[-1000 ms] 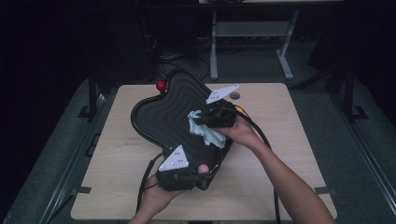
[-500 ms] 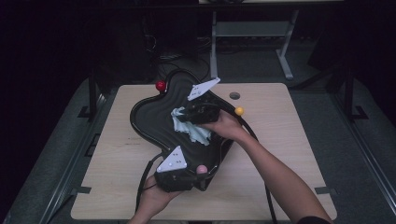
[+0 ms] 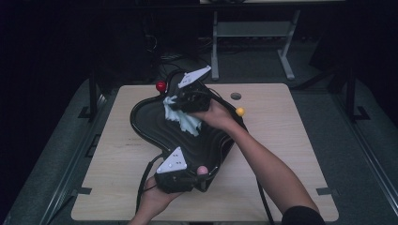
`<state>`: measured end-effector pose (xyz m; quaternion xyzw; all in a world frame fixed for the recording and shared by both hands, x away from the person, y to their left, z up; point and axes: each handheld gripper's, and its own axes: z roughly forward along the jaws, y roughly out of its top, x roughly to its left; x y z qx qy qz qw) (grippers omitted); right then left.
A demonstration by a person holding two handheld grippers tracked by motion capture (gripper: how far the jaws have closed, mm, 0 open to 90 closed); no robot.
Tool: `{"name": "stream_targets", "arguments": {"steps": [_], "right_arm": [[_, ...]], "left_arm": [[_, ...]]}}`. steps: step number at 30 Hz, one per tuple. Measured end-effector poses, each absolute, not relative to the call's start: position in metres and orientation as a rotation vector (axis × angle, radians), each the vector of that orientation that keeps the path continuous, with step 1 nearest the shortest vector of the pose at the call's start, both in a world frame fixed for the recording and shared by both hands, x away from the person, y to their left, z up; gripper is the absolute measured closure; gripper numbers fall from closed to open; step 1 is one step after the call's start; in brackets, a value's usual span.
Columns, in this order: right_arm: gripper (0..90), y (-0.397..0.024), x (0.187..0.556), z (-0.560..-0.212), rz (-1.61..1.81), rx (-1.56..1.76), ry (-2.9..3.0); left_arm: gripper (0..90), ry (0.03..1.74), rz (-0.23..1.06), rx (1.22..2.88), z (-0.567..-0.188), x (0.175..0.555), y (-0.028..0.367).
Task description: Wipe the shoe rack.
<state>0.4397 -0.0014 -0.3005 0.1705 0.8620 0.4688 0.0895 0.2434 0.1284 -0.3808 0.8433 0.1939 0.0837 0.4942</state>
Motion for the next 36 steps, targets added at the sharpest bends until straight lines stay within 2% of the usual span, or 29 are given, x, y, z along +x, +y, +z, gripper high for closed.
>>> {"name": "stream_targets", "arguments": {"steps": [2, 7, 13, 17, 22, 28, 33, 36], "right_arm": [[76.8, -0.003, 0.447, -0.299, 1.395, 0.569, 2.544], [76.7, 0.015, 0.428, -0.297, 1.405, 0.407, 2.586], [76.6, 0.002, 0.449, -0.296, 1.369, 0.561, 2.557], [76.6, 0.01, 0.435, -0.298, 1.382, 0.437, 2.584], [76.4, -0.004, 0.46, -0.298, 1.378, 0.602, 2.541], [76.5, 0.009, 0.441, -0.298, 1.396, 0.437, 2.577], [76.8, -0.018, 0.463, -0.303, 1.385, 0.634, 2.545], [76.6, -0.023, 0.452, -0.309, 1.402, 0.598, 2.559]], "left_arm": [[60.4, 0.469, 0.204, 2.047, -0.381, 0.243, 0.128], [60.3, 0.47, 0.201, 2.045, -0.381, 0.244, 0.129], [60.4, 0.471, 0.196, 2.041, -0.381, 0.247, 0.132], [60.4, 0.474, 0.197, 2.045, -0.381, 0.247, 0.132], [60.3, 0.475, 0.202, 2.045, -0.381, 0.247, 0.132], [60.4, 0.474, 0.202, 2.047, -0.38, 0.248, 0.133], [60.4, 0.475, 0.2, 2.045, -0.381, 0.248, 0.133], [60.4, 0.475, 0.199, 2.045, -0.381, 0.248, 0.133]]}}
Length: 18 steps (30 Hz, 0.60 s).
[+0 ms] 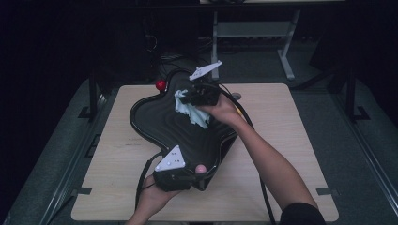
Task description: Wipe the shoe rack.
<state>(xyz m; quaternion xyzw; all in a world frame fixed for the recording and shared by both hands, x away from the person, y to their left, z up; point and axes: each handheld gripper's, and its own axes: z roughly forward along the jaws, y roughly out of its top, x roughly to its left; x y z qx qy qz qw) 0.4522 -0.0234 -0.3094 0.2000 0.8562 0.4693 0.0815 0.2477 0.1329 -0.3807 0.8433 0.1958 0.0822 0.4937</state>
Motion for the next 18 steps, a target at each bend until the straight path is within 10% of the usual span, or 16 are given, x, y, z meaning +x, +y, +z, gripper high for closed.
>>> {"name": "stream_targets", "arguments": {"steps": [7, 18], "right_arm": [[62.9, -0.041, 0.441, -0.314, 1.35, 0.592, 2.558], [76.2, -0.105, 0.431, -0.346, 1.262, 0.754, 2.568]], "left_arm": [[60.3, 0.475, 0.202, 2.051, -0.38, 0.248, 0.132], [60.4, 0.474, 0.205, 2.048, -0.38, 0.248, 0.132]]}}
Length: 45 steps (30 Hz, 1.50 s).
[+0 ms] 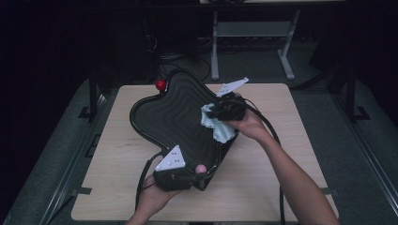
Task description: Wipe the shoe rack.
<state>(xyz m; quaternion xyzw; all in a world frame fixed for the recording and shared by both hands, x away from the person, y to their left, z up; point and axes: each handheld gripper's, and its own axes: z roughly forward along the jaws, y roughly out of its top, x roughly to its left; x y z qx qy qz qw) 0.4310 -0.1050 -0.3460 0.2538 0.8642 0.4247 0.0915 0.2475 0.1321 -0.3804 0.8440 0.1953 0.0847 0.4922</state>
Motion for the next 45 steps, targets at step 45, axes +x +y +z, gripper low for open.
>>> {"name": "stream_targets", "arguments": {"steps": [45], "right_arm": [[79.1, -0.128, 0.428, -0.356, 1.231, 0.822, 2.511]], "left_arm": [[60.4, 0.481, 0.209, 2.057, -0.379, 0.246, 0.132]]}}
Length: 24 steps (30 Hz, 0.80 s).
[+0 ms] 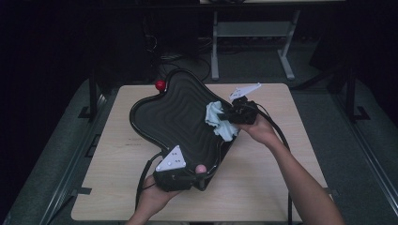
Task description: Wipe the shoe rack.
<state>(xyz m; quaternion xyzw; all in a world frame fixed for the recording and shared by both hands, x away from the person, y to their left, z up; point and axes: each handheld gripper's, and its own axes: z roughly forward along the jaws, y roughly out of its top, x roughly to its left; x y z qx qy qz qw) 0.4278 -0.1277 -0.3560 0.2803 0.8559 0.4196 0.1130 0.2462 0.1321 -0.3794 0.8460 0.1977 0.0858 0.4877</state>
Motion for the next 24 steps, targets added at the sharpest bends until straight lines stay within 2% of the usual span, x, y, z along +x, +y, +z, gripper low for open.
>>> {"name": "stream_targets", "arguments": {"steps": [6, 11, 17, 22, 24], "right_arm": [[78.9, -0.101, 0.426, -0.347, 1.263, 0.689, 2.551], [78.8, -0.103, 0.451, -0.341, 1.237, 0.792, 2.506], [78.9, -0.078, 0.442, -0.333, 1.268, 0.644, 2.547], [78.9, -0.081, 0.459, -0.329, 1.259, 0.747, 2.523], [78.9, -0.076, 0.454, -0.329, 1.267, 0.712, 2.539]], "left_arm": [[60.4, 0.48, 0.209, 2.053, -0.38, 0.244, 0.136], [60.4, 0.48, 0.209, 2.051, -0.38, 0.242, 0.139], [60.4, 0.479, 0.21, 2.05, -0.38, 0.24, 0.141], [60.4, 0.479, 0.212, 2.052, -0.38, 0.239, 0.142], [60.4, 0.479, 0.213, 2.052, -0.38, 0.238, 0.142]]}}
